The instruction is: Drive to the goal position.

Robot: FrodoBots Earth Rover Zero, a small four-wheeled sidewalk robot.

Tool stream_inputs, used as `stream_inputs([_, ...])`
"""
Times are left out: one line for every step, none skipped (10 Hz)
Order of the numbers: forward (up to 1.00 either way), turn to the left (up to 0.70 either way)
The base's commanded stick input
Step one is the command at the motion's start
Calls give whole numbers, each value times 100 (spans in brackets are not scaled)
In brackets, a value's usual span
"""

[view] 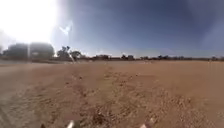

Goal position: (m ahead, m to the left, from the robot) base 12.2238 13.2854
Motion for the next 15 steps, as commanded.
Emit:
stream_inputs([70,0])
stream_inputs([70,0])
stream_inputs([70,0])
stream_inputs([70,0])
stream_inputs([70,0])
stream_inputs([70,0])
stream_inputs([70,0])
stream_inputs([70,0])
stream_inputs([70,0])
stream_inputs([70,0])
stream_inputs([70,0])
stream_inputs([70,0])
stream_inputs([70,0])
stream_inputs([70,0])
stream_inputs([70,0])
